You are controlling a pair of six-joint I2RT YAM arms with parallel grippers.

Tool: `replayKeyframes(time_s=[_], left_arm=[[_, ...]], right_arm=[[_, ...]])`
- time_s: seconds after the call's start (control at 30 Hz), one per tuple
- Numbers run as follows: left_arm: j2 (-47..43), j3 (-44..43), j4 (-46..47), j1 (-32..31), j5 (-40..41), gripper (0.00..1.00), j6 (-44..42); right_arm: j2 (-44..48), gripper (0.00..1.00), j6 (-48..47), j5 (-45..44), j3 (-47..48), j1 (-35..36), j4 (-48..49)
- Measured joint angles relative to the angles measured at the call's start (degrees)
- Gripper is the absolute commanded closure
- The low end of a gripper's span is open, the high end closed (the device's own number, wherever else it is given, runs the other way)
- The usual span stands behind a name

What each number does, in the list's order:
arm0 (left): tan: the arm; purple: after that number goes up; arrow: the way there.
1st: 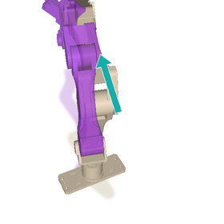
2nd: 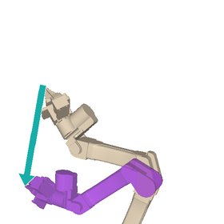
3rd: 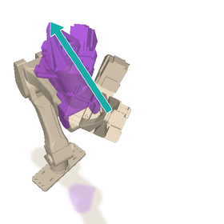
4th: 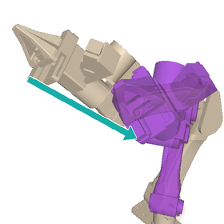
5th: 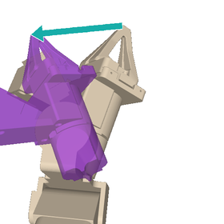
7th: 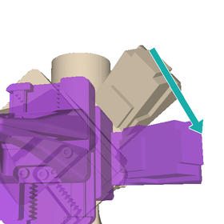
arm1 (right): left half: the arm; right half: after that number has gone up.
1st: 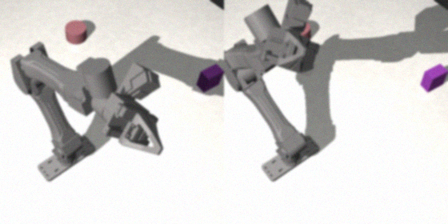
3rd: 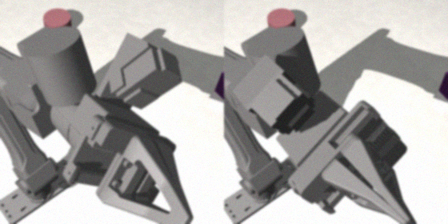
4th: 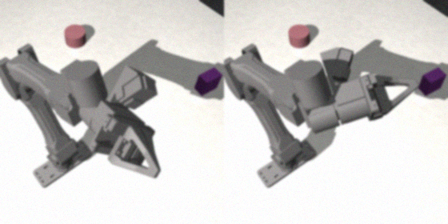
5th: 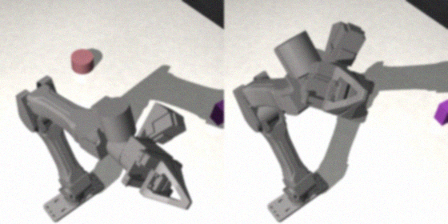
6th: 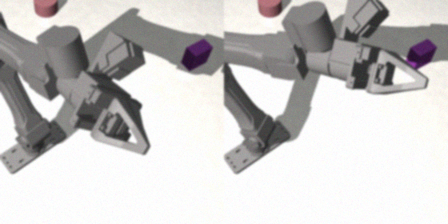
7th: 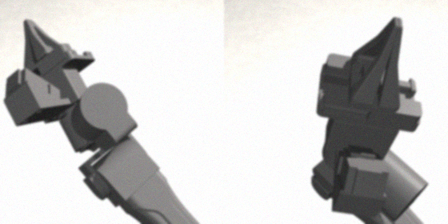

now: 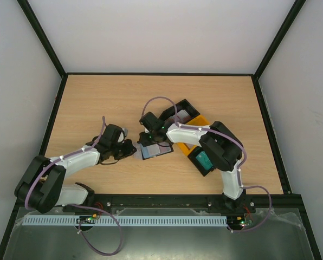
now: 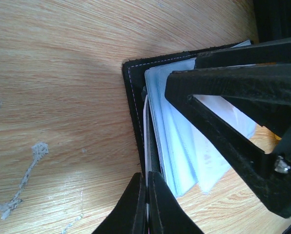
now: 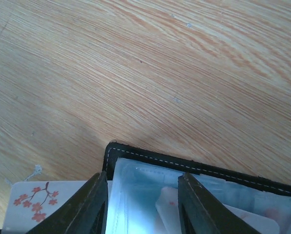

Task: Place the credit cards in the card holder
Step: Insert the credit card into the card holder.

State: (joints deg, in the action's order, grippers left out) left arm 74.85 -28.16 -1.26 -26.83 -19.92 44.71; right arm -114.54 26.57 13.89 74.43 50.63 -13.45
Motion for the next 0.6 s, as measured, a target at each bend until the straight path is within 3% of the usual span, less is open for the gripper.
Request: replayKeyframes(time_s=[0.3, 0.6], left_arm=[[0.0, -0.07, -0.02, 0.0, -0.02, 0.98, -0.11], [0.0, -0.09, 0.0, 0.0, -0.2, 0.98, -0.35]], right_arm=[[4.48, 0.62, 3.58, -7.89, -0.68, 0.02, -0.61], [5.68, 0.59, 6.99, -9.4, -3.13, 0.0, -2.38]])
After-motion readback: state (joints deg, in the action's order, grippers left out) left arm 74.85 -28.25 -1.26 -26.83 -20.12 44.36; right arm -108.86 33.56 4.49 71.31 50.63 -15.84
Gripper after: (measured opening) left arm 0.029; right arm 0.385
